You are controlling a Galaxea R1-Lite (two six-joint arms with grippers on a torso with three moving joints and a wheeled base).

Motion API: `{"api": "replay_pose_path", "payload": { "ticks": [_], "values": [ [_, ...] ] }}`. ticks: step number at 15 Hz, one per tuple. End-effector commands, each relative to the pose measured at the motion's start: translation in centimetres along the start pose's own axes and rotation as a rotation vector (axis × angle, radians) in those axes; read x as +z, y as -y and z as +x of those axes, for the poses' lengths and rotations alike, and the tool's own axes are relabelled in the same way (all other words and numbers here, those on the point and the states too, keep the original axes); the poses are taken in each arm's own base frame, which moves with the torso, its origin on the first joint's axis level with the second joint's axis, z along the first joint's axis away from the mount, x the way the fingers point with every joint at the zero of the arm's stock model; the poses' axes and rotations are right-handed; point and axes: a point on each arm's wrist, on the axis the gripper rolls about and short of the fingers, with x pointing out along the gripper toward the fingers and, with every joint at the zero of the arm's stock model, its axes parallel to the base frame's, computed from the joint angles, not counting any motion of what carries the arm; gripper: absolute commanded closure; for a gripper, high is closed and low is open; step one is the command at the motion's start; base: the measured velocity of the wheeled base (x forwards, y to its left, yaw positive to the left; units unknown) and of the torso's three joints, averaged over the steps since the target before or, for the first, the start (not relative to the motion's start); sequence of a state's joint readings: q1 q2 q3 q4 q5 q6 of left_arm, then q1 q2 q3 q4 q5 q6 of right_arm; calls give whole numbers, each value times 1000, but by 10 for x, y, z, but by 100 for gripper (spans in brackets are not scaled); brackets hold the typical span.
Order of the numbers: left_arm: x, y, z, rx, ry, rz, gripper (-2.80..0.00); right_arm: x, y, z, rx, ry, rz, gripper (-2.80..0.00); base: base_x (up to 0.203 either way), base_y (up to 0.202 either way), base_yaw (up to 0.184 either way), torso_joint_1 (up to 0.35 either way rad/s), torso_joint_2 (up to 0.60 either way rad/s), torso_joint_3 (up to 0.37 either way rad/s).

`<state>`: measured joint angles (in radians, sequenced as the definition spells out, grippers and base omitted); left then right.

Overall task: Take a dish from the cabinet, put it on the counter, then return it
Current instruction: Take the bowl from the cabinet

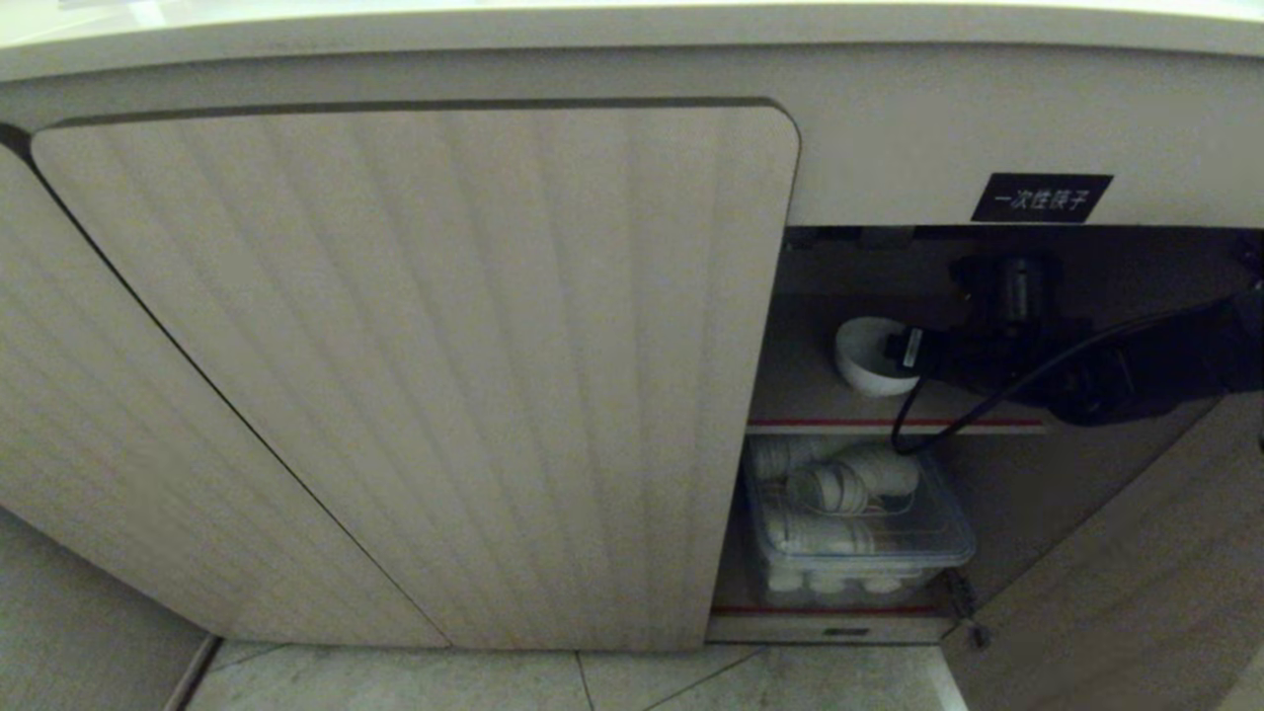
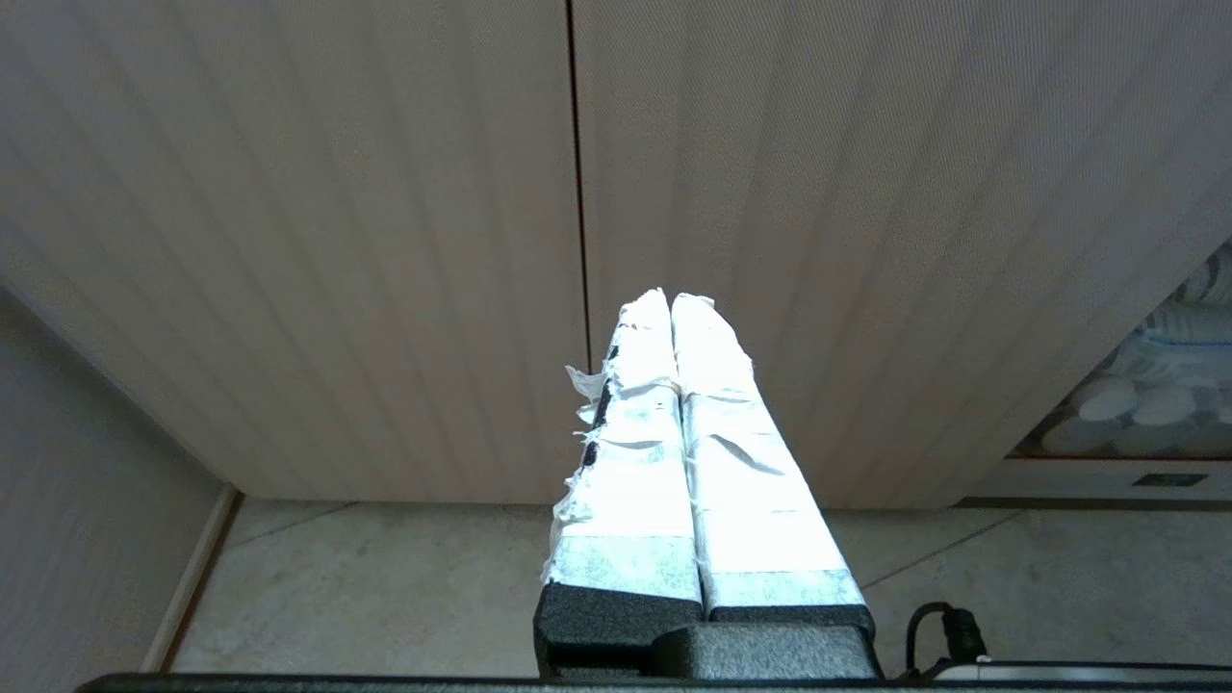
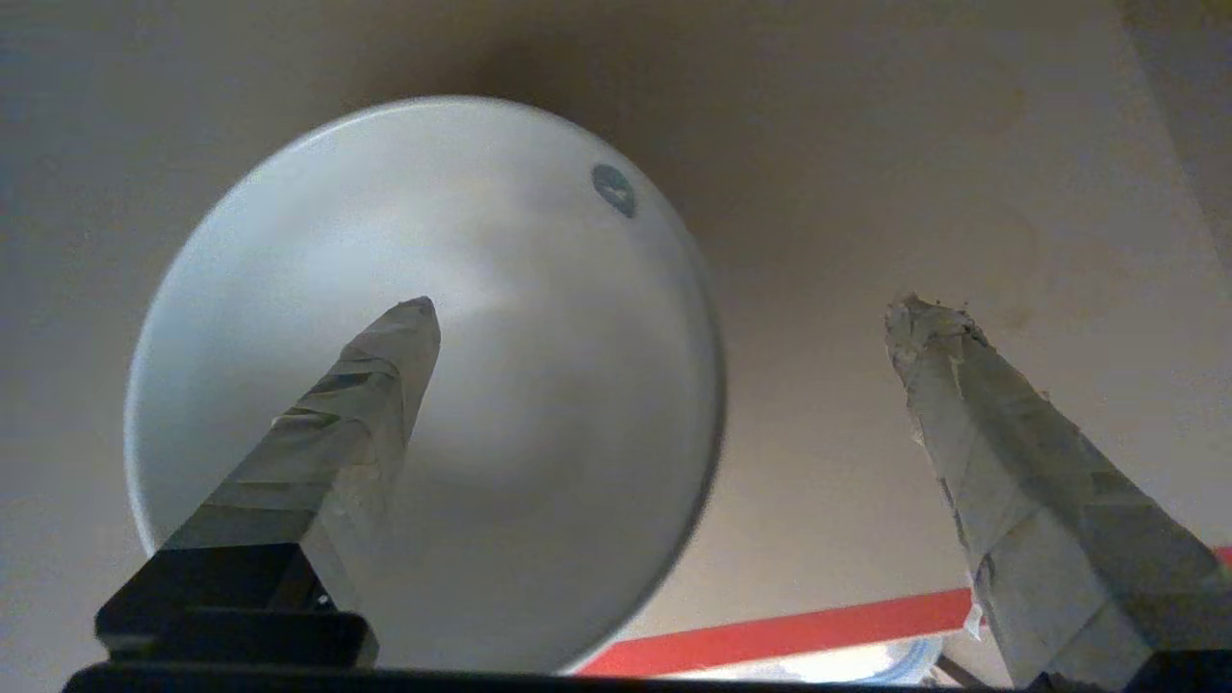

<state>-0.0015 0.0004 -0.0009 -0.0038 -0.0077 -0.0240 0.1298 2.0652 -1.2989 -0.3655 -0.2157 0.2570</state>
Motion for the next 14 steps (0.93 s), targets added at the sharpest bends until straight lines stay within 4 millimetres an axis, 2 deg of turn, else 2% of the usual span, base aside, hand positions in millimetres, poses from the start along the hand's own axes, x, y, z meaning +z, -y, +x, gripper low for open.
{"api": "replay_pose_path", "payload": {
  "ticks": [1, 14],
  "values": [
    [0, 0, 0, 1, 0, 0, 0, 0, -1, 1, 11, -1, 1, -280, 0, 0, 0, 0, 0, 0],
    [0, 0, 0, 0, 1, 0, 0, 6, -2, 0, 14, -30, -6, -280, 0, 0, 0, 0, 0, 0]
  ]
}}
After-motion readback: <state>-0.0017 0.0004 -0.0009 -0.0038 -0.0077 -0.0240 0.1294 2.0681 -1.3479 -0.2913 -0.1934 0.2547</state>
